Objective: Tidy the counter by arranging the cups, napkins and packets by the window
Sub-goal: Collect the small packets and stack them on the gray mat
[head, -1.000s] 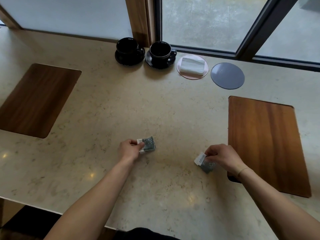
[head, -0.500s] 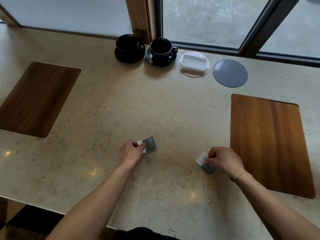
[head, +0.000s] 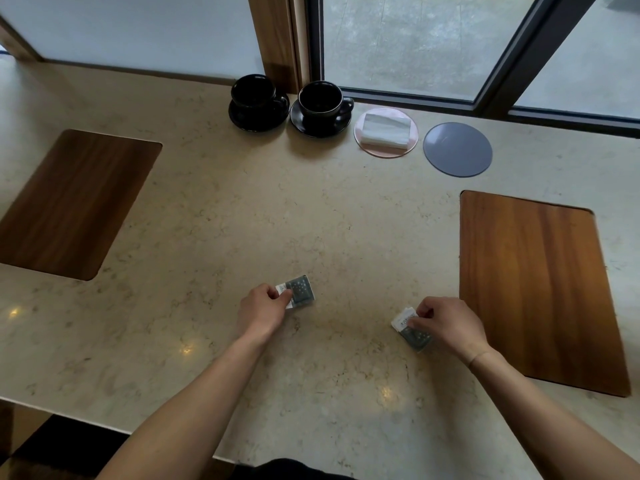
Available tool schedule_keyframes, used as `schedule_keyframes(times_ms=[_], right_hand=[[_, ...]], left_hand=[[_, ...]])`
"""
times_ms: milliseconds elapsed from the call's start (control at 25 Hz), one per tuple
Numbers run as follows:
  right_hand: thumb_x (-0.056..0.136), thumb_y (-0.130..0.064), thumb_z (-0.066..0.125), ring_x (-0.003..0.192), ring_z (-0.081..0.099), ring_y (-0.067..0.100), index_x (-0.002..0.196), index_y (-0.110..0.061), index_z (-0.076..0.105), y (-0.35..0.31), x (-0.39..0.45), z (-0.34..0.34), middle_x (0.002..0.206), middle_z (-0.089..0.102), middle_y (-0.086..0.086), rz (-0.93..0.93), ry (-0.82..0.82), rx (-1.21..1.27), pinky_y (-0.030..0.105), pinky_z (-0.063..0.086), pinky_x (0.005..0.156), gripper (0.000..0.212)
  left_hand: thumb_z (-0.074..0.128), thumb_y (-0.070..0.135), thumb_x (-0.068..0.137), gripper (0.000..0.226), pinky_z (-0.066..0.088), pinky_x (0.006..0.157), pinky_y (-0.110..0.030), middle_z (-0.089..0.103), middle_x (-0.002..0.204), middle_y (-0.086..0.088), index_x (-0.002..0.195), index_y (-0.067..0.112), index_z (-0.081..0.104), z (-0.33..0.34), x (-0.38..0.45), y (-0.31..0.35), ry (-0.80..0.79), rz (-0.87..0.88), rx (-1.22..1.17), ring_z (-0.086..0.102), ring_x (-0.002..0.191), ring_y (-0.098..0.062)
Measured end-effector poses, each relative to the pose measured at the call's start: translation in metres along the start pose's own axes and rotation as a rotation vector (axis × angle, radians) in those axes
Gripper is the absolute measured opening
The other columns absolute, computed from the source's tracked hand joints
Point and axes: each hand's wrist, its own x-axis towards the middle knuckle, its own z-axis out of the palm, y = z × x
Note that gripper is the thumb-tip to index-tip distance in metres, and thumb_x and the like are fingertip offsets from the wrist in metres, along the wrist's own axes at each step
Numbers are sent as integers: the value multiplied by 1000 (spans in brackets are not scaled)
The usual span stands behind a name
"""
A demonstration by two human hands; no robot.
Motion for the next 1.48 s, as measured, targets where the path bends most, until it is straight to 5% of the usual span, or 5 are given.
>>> schedule_keyframes(times_ms=[600, 800, 1120, 1480], right_hand=[[80, -56, 66, 82, 65, 10, 98, -31, 62, 1, -10, -1, 98, 70, -8, -9, 39, -126, 34, 59, 65, 31], [80, -53, 68, 85, 65, 13, 94, -30, 58, -4, -7, 1, 100, 70, -6, 17, 12, -174, 39, 57, 72, 28], [81, -46, 70, 77, 63, 7, 93, -28, 66, -4, 0, -3, 92, 69, -7, 34, -110, -107, 34, 59, 69, 22], [80, -35, 73, 83, 64, 10, 93, -25, 64, 13, 1, -4, 96, 67, -5, -13, -108, 173, 36, 60, 72, 18]], left_hand=[[59, 54, 84, 39, 43, 68, -32, 65, 95, -4, 97, 17, 56, 4, -11, 9, 90, -54, 116, 62, 91, -28], [68, 48, 76, 34, 51, 72, -31, 71, 91, -6, 89, 17, 69, 4, -1, 15, 56, -143, 105, 66, 86, -28], [80, 33, 72, 21, 42, 64, -25, 71, 88, -8, 79, 16, 70, 2, 8, 16, -23, -238, -121, 63, 74, -23], [78, 16, 75, 16, 49, 78, -34, 68, 95, -12, 81, 13, 63, -2, 17, 34, -89, -60, -132, 61, 85, -26]])
